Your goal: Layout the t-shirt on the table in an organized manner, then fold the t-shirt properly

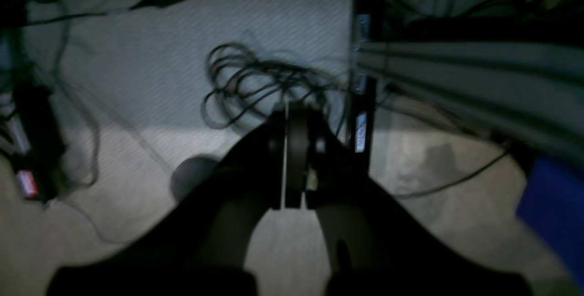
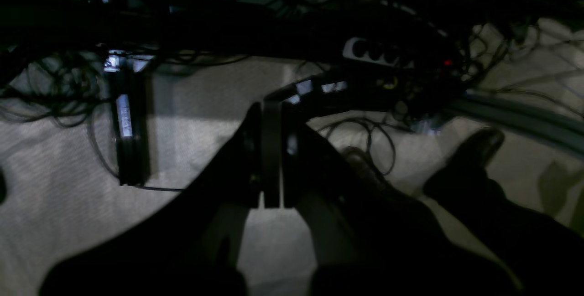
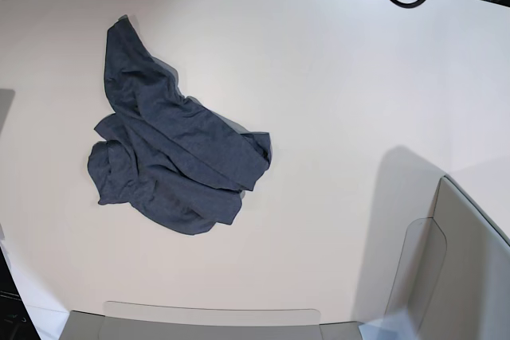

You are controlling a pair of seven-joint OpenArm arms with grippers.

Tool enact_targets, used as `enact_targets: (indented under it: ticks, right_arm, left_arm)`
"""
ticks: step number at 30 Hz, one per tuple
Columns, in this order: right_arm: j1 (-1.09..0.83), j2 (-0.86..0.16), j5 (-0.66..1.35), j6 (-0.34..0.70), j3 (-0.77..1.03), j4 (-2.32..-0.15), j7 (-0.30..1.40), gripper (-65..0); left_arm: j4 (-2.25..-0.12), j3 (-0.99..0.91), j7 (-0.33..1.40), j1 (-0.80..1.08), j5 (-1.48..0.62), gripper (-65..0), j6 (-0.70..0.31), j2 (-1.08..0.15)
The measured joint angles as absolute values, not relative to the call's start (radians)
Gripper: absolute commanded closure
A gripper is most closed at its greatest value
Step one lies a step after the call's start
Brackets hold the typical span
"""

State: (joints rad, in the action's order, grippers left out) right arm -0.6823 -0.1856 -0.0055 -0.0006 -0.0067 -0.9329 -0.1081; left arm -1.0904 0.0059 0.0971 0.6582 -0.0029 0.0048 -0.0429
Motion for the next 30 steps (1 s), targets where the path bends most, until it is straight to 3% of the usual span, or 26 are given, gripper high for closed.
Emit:
enact_targets:
  ticks: [19,30]
  right_arm:
    - [-1.137,-0.229,-0.002,-0.008,0.002,-1.694,-0.101,0.0]
    - [-1.169,-0.21,-0.002,-0.019,0.088,-1.976,-0.091,-0.1]
  left_arm:
    - [-2.01,0.013,0.155,1.144,-0.007,0.0,0.003,-0.05]
    - [-2.075,0.166,0.105,1.163,-0.006,0.0,0.002,-0.181]
